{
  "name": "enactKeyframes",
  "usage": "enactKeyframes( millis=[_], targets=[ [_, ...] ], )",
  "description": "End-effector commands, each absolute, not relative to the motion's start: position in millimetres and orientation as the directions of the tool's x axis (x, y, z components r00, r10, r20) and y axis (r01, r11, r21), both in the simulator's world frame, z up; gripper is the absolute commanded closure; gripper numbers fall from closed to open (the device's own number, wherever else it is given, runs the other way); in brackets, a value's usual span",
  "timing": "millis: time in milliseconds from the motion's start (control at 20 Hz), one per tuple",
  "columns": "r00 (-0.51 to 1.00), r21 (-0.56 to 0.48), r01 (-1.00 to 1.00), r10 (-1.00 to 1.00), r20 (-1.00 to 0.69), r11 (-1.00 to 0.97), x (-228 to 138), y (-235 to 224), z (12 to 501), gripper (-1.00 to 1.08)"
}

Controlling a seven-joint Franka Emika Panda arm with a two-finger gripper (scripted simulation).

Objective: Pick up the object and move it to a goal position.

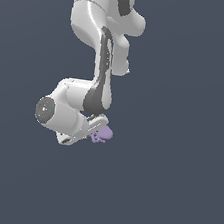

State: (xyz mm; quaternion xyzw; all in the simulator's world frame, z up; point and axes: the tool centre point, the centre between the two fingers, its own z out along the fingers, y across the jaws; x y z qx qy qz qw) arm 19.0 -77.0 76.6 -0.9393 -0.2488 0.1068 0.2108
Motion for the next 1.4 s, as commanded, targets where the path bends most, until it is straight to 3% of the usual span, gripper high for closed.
enactKeyframes(
  millis=[0,550,1350],
  targets=[
    [0.835,-0.493,0.448,0.546,-0.067,-0.746,18.3,-84.0,70.7,-0.20],
    [0.774,-0.616,0.530,0.629,0.071,-0.583,13.7,-109.2,53.0,-0.20],
    [0.757,-0.641,0.553,0.642,0.120,-0.532,9.4,-113.8,44.0,-0.20]
  ],
)
